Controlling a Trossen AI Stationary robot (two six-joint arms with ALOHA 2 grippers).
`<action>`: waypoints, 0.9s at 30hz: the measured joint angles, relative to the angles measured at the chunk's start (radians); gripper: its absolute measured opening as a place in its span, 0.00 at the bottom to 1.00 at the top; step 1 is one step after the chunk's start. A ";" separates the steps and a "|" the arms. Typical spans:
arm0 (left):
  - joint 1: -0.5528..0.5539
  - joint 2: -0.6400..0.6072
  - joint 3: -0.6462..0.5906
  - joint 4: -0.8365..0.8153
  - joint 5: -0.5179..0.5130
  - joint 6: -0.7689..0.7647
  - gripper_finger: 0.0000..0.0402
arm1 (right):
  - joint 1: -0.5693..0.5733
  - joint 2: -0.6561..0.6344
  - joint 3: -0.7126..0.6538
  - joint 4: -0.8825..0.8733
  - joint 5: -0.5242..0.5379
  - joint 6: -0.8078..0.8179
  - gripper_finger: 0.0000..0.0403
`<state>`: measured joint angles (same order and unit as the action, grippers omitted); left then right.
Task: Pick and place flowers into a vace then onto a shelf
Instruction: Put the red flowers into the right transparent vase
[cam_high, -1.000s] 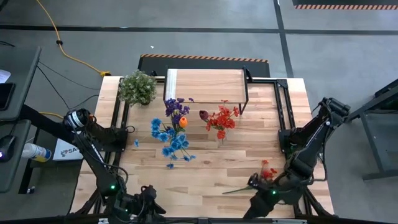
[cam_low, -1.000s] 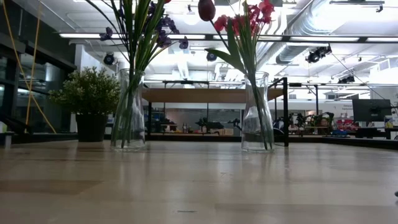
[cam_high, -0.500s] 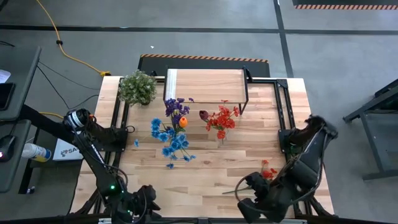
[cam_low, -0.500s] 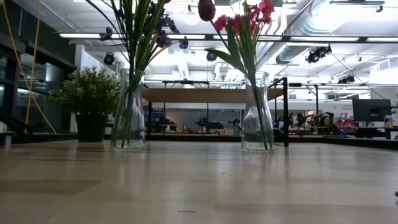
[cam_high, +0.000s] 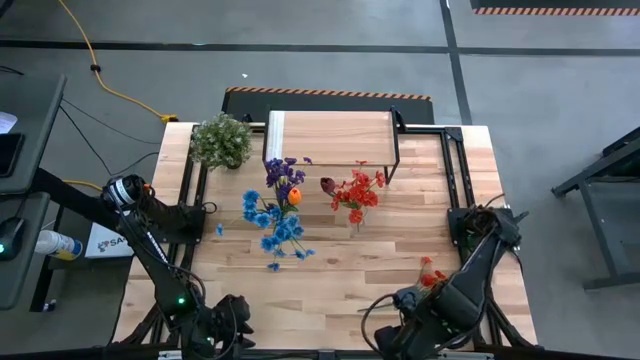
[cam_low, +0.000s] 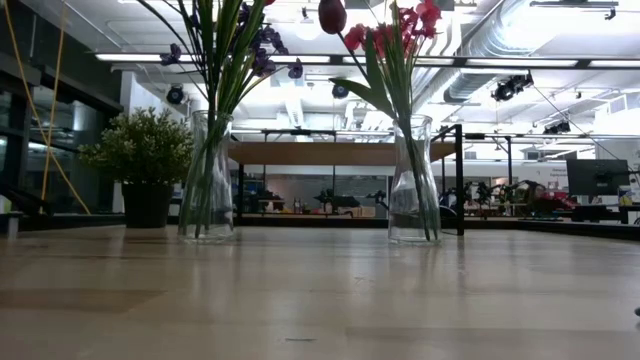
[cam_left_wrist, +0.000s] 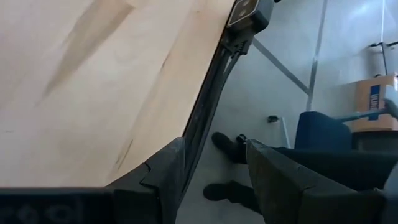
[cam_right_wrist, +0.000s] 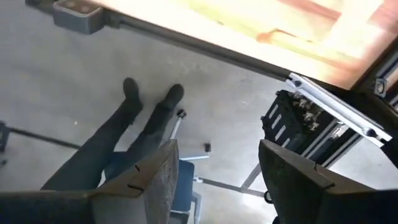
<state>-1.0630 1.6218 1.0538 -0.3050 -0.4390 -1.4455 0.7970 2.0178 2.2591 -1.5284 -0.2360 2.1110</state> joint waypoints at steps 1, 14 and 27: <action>0.000 0.000 0.000 -0.005 0.000 0.000 0.52 | -0.005 0.000 -0.001 -0.011 0.000 0.001 0.53; 0.000 0.000 0.000 -0.054 0.014 0.000 0.52 | -0.093 -0.002 -0.071 -0.042 -0.038 0.020 0.53; -0.031 0.000 0.000 -0.100 0.009 -0.027 0.52 | -0.071 -0.002 -0.291 0.041 -0.226 0.062 0.54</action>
<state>-1.0943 1.6215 1.0534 -0.4049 -0.4305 -1.4724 0.7262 2.0163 1.9676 -1.4870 -0.4619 2.1731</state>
